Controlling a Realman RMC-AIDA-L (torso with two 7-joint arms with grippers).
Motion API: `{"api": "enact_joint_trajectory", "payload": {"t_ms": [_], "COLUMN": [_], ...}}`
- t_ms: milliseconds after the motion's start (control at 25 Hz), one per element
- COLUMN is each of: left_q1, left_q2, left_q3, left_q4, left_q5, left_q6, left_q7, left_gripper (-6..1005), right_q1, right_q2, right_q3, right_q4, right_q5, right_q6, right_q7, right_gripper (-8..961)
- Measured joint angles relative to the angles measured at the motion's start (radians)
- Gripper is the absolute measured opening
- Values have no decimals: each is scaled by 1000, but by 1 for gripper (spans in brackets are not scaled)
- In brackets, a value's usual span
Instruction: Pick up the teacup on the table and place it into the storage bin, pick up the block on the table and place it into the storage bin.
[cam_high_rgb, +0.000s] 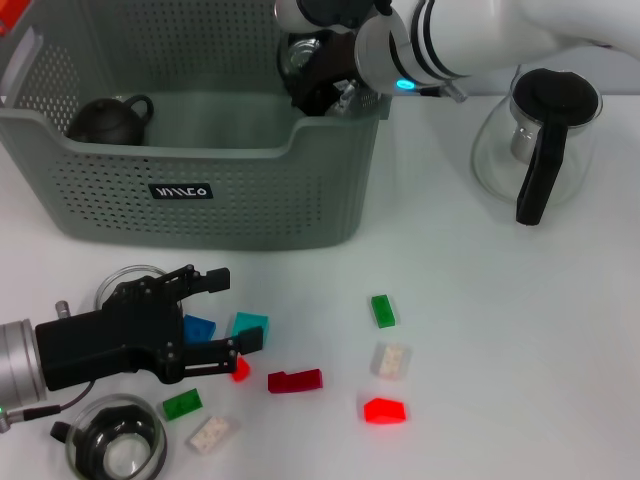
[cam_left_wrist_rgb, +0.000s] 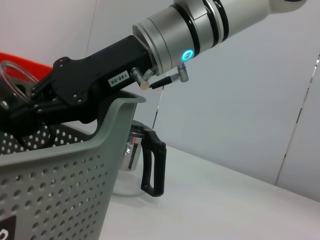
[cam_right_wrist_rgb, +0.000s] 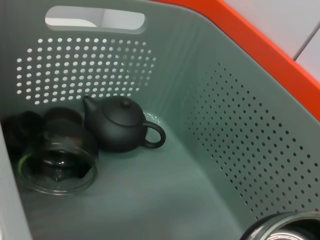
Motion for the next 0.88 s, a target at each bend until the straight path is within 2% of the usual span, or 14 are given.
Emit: {"api": "enact_joint_trajectory", "payload": {"t_ms": [680,880], "left_q1": [2,2], "left_q2": [-1,-1], "left_q3": [0,0], "left_q4": [0,0], "left_q5": [0,0], "left_q6": [0,0], "left_q7": [0,0], "left_gripper": [829,828], "right_q1": [-2,-14], "right_q2": [-1,-6], "right_q3": [-2,-2], "right_q4": [-11,-43], "right_q5": [-2,-7], "right_q6": [-37,-41], "right_q7": [59,85], "right_gripper": [214,324]}}
